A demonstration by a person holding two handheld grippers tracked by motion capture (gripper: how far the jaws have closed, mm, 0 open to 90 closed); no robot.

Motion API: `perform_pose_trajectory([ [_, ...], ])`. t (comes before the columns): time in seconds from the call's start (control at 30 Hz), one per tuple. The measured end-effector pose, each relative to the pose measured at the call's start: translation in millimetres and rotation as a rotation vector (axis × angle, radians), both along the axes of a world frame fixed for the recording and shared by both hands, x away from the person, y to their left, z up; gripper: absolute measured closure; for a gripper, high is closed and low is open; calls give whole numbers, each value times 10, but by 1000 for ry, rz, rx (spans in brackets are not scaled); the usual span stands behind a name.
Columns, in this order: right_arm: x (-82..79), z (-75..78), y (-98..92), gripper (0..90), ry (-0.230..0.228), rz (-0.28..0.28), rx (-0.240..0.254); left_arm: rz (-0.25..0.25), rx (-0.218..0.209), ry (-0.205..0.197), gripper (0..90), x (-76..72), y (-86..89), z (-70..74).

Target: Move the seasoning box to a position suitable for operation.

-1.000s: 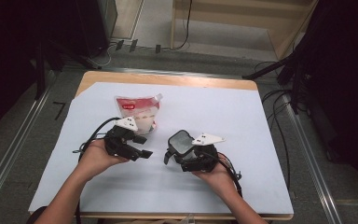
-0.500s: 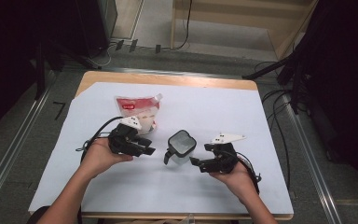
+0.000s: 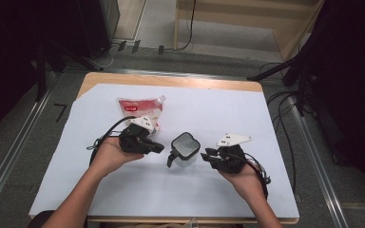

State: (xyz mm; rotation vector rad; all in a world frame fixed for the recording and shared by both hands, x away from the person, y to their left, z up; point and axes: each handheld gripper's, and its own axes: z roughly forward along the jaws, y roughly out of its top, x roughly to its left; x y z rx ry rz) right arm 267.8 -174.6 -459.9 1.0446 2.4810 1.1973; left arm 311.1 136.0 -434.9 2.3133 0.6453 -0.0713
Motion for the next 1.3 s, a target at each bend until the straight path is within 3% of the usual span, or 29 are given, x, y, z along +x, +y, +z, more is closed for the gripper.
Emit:
perform_pose_trajectory([
  [0.03,3,-3,-6,865,20,2,6,2,-18,4,900,-5,-3,-5],
  [0.1,5,-4,-5,896,30,0,7,7,-14,6,900,-11,-16,-11],
  [0.23,34,-45,33,900,68,-3,18,21,-15,22,900,6,-23,-78],
  [0.47,74,-76,59,899,85,-8,47,6,13,18,900,-2,-85,-148],
  [1.13,162,-132,79,900,85,-27,69,-4,15,40,900,-70,-246,-224],
  [1.17,163,-133,87,900,78,-30,64,-6,9,44,900,-68,-250,-218],
  [1.2,171,-134,103,900,65,-26,57,-8,-31,62,900,-59,-245,-195],
  [1.3,183,-139,133,900,48,-31,57,-11,-33,63,900,-64,-252,-183],
])
